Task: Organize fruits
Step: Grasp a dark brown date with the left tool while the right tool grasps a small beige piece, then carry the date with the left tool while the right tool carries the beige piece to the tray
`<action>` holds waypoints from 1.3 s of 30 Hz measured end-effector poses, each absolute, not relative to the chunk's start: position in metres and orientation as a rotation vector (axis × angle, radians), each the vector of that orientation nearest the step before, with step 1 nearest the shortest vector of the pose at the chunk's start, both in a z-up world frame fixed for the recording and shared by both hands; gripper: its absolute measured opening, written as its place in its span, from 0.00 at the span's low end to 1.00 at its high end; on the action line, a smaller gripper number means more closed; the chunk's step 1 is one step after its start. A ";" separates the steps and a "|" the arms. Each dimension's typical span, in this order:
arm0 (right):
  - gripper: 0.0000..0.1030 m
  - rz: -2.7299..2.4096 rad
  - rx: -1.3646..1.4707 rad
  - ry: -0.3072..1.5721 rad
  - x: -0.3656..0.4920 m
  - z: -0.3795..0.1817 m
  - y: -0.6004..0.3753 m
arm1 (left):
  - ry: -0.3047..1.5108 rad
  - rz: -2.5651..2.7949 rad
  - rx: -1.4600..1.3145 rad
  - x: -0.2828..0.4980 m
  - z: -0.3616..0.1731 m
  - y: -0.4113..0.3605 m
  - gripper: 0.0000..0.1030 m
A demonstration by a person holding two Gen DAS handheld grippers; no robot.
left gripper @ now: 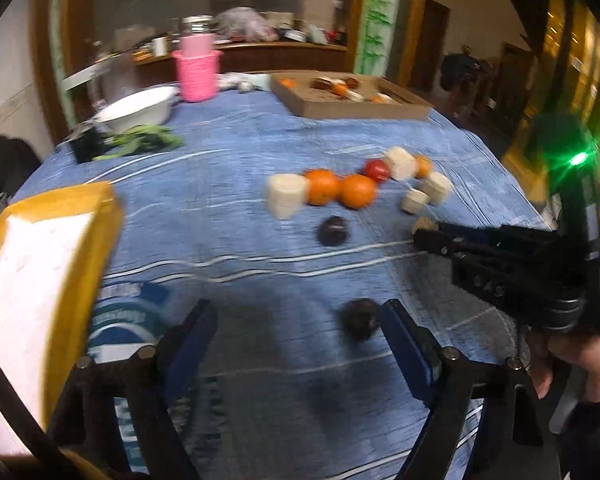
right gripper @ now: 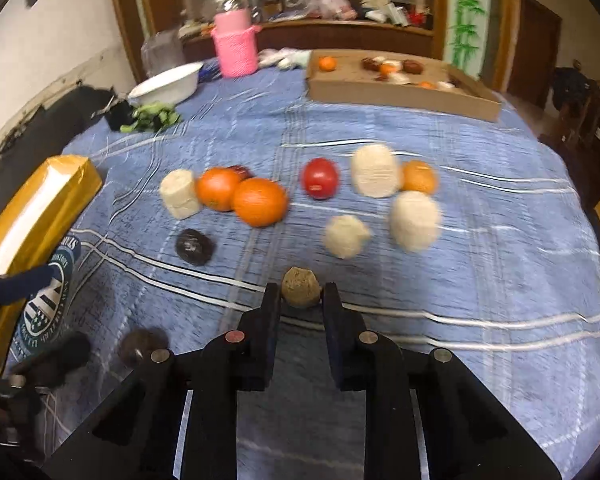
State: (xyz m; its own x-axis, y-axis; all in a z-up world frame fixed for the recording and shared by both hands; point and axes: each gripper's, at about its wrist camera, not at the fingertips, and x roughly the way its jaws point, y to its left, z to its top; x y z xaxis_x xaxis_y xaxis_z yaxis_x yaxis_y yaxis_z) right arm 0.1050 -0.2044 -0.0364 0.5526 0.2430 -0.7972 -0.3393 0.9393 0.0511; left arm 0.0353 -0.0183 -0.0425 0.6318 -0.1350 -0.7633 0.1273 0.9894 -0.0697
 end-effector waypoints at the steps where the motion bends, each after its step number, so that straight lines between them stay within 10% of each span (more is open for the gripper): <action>1: 0.20 0.338 -0.103 0.917 0.102 -0.033 -0.211 | 0.883 -0.164 0.002 0.038 -0.045 -0.026 0.77; 7: 0.20 0.314 -0.072 0.869 0.088 -0.017 -0.232 | 0.952 -0.191 0.076 0.053 -0.066 -0.060 0.50; 9: 0.20 0.317 -0.064 0.860 0.085 -0.013 -0.233 | 0.930 -0.191 0.096 0.049 -0.064 -0.063 0.24; 39: 0.20 0.597 -0.118 0.741 0.015 0.027 -0.108 | 0.733 0.113 -0.162 -0.044 0.013 0.106 0.23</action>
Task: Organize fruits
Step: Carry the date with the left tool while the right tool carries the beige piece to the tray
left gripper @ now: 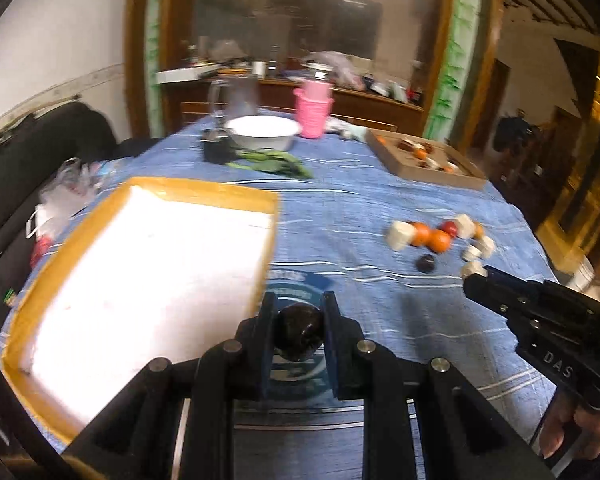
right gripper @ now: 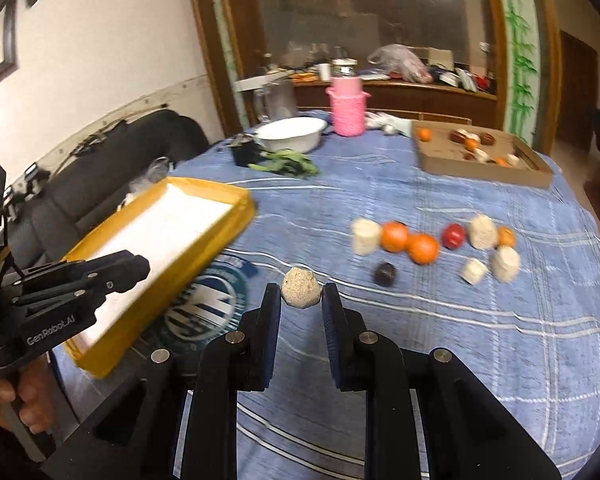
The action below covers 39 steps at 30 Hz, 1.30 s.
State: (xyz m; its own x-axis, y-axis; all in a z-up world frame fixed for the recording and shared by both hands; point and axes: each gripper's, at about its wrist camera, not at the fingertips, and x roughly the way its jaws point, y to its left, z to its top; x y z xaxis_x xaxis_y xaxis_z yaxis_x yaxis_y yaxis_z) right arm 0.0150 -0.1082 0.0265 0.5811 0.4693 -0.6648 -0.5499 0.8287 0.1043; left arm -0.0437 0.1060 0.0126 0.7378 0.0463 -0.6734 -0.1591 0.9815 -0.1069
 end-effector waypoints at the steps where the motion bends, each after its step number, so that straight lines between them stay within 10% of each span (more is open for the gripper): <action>1: 0.20 0.612 -0.118 0.737 0.014 0.028 -0.102 | 0.735 0.137 -0.166 -0.045 0.012 0.114 0.23; 39: 0.19 0.861 -0.316 0.846 0.028 -0.018 0.093 | 0.825 0.538 -0.228 -0.054 -0.036 0.253 0.23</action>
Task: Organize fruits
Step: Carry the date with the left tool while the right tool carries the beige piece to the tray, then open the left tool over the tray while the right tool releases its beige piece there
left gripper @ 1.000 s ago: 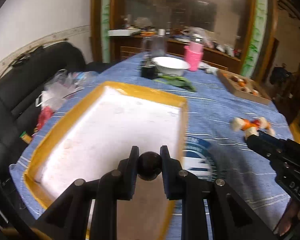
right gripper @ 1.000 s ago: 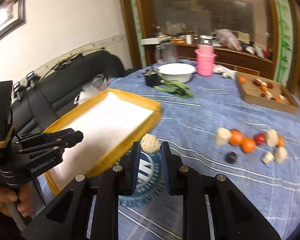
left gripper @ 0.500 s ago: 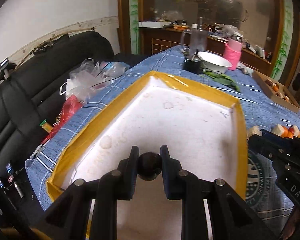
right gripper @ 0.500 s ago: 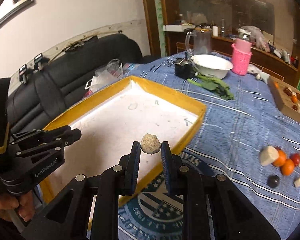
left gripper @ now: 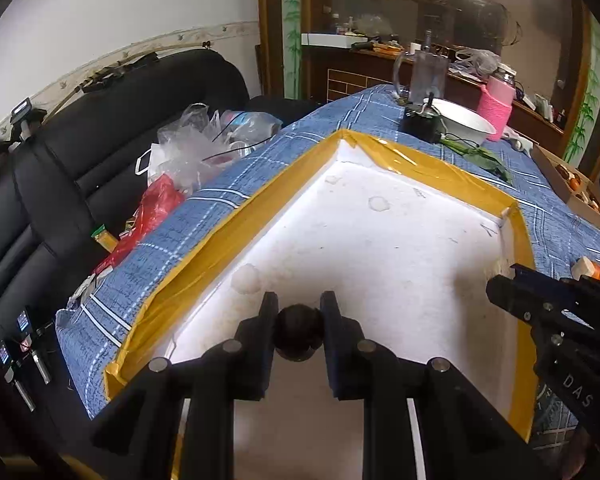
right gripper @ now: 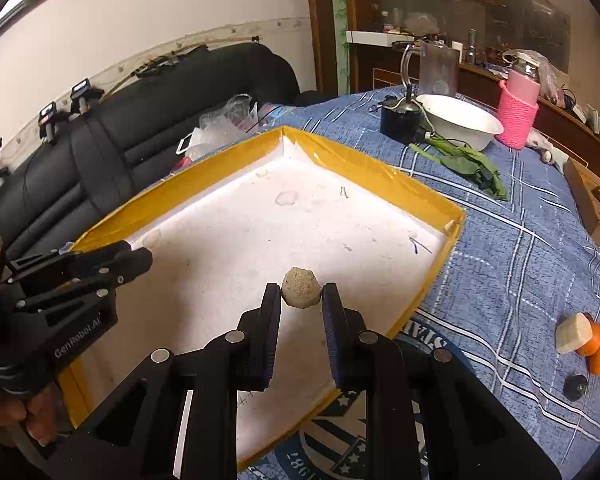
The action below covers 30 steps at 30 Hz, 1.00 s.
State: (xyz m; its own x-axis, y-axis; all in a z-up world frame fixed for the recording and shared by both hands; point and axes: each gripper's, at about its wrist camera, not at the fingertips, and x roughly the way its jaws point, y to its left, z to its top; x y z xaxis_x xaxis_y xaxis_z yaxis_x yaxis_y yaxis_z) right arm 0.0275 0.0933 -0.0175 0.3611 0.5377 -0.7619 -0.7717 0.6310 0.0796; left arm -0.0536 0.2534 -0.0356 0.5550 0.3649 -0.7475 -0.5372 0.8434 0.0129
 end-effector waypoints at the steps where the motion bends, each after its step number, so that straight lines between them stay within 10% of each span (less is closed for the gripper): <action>1: 0.19 0.863 -0.321 0.849 0.027 -0.019 0.095 | 0.827 0.541 -0.229 -0.054 -0.036 0.254 0.23; 16: 0.20 0.850 -0.360 0.883 0.029 -0.032 0.102 | 0.853 0.562 -0.250 -0.058 -0.045 0.262 0.25; 19: 0.38 0.849 -0.358 0.879 0.029 -0.031 0.099 | 0.857 0.570 -0.269 -0.061 -0.045 0.264 0.45; 21: 0.45 0.851 -0.361 0.870 0.027 -0.029 0.096 | 0.837 0.596 -0.273 -0.065 -0.042 0.266 0.77; 30: 0.72 0.817 -0.216 0.778 0.027 0.004 0.049 | 0.731 0.631 -0.354 -0.085 -0.019 0.268 0.80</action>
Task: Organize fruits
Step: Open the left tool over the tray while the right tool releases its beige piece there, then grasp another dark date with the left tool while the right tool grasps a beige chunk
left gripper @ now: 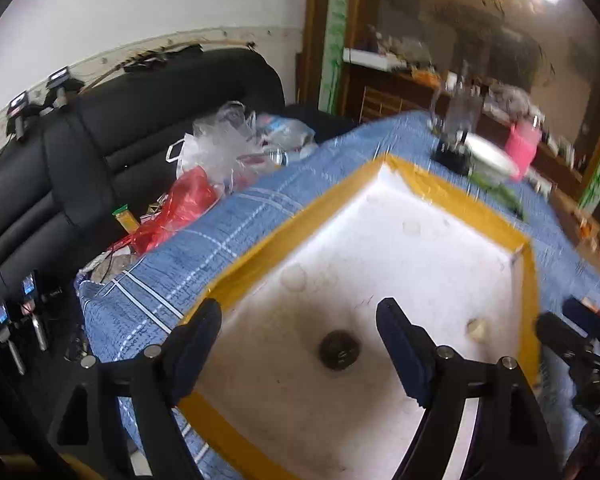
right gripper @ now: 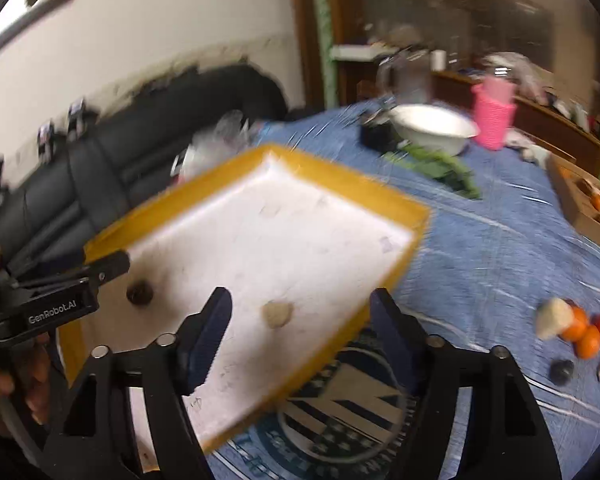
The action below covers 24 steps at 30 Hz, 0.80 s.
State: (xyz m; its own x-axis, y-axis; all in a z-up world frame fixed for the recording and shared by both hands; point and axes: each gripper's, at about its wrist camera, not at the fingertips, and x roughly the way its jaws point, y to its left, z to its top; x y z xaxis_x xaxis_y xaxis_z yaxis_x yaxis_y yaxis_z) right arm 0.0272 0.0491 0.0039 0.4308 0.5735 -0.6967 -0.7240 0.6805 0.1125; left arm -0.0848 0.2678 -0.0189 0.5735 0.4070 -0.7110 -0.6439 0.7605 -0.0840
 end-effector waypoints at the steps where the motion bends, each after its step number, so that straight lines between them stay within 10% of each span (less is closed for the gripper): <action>1: 0.75 0.796 -0.184 0.766 0.030 0.009 0.037 | 0.698 0.630 -0.375 -0.088 -0.014 0.266 0.81; 15: 0.79 0.294 0.126 0.810 0.070 0.002 -0.220 | 0.619 0.307 -0.287 -0.034 0.004 0.138 0.88; 24: 0.45 0.298 0.063 0.935 0.115 -0.035 -0.226 | 0.784 0.118 -0.090 0.034 -0.029 0.040 0.88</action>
